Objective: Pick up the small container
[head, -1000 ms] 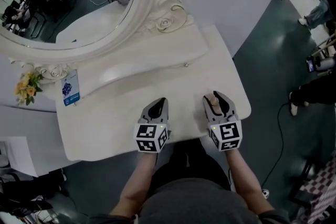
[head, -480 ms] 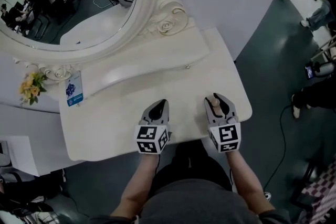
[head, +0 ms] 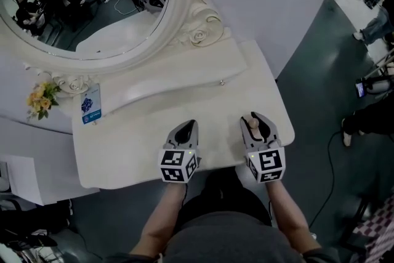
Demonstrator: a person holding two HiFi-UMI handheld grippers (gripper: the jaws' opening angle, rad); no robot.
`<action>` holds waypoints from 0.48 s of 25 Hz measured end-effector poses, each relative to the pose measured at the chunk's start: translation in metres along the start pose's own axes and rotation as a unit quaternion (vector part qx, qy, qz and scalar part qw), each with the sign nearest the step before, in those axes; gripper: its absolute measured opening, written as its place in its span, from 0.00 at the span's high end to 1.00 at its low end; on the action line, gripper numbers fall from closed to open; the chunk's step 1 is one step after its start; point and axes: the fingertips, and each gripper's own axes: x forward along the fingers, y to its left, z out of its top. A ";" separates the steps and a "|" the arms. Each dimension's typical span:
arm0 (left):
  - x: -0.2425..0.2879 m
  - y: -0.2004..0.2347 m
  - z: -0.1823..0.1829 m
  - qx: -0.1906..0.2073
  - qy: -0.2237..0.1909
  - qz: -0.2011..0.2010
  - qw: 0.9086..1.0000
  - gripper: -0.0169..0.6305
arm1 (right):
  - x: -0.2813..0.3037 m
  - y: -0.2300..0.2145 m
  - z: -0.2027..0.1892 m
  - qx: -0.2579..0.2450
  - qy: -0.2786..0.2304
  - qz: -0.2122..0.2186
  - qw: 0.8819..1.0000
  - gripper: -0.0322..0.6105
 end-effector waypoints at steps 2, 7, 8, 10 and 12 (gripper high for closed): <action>-0.001 -0.001 0.002 0.002 -0.004 -0.002 1.000 0.96 | -0.003 0.000 0.011 -0.003 -0.015 -0.001 1.000 0.74; -0.003 -0.005 0.010 0.008 -0.015 -0.008 1.000 0.96 | -0.014 -0.002 0.037 -0.001 -0.049 -0.007 0.999 0.74; -0.003 -0.006 0.011 0.009 -0.017 -0.009 1.000 0.96 | -0.017 -0.002 0.042 -0.001 -0.055 -0.008 0.998 0.74; -0.004 -0.007 0.014 0.012 -0.020 -0.011 1.000 0.96 | -0.022 -0.002 0.051 -0.002 -0.065 -0.009 0.998 0.74; -0.005 -0.009 0.016 0.014 -0.024 -0.012 1.000 0.96 | -0.027 -0.002 0.060 -0.003 -0.074 -0.008 0.997 0.74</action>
